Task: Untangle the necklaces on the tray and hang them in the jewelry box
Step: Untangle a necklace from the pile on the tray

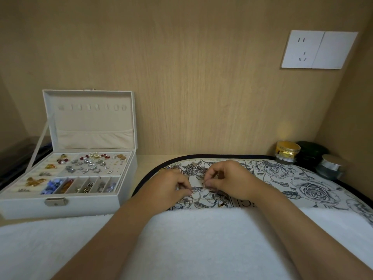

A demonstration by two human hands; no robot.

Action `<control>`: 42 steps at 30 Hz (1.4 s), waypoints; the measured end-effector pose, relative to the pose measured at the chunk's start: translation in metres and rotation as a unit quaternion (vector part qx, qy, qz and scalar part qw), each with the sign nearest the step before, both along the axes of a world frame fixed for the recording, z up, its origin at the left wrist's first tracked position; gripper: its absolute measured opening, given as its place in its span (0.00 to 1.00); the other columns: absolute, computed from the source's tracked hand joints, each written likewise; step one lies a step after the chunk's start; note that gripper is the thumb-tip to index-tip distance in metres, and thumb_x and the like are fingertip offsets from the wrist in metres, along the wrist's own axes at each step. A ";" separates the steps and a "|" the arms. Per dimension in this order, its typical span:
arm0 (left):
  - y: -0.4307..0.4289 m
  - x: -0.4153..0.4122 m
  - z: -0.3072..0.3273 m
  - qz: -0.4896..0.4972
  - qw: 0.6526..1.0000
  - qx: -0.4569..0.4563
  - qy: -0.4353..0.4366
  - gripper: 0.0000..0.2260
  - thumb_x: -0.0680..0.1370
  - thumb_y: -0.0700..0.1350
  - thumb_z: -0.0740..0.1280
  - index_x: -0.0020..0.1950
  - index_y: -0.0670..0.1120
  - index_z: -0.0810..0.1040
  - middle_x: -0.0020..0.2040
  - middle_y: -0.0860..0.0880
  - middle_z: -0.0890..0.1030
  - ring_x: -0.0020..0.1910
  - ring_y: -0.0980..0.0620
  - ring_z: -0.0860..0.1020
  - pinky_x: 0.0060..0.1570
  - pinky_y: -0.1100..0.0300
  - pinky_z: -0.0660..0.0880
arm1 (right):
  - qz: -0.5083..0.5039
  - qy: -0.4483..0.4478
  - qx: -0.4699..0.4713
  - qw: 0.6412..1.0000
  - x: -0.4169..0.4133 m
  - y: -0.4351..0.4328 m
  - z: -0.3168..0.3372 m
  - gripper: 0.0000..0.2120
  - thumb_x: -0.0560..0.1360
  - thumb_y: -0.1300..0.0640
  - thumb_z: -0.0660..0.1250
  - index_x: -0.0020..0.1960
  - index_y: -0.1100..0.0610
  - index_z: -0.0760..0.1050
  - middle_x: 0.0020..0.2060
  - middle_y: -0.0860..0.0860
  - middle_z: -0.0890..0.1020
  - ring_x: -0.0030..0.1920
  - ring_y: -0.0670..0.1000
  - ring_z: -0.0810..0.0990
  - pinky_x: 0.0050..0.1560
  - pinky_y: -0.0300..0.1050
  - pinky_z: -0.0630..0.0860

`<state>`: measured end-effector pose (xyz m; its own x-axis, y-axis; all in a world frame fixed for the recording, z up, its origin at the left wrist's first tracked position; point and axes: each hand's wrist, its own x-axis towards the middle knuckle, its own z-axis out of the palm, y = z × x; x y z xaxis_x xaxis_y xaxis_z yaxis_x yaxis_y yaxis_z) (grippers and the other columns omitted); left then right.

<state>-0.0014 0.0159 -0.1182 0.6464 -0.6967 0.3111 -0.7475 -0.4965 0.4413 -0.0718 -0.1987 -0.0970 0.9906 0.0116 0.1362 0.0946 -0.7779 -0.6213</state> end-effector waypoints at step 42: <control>0.008 -0.001 0.005 0.084 0.996 -0.004 0.028 0.05 0.79 0.49 0.68 0.52 0.56 0.74 0.38 0.54 0.75 0.35 0.57 0.72 0.35 0.61 0.67 | -0.140 -0.027 0.044 0.989 0.007 -0.001 -0.010 0.11 0.78 0.60 0.65 0.47 0.49 0.84 0.33 0.39 0.79 0.35 0.42 0.78 0.37 0.34 0.71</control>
<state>-0.0024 0.0240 -0.1129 0.7695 -0.5752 0.2776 -0.6291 -0.6079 0.4844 -0.0644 -0.1993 -0.1065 0.9447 -0.2760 0.1772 -0.0818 -0.7216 -0.6874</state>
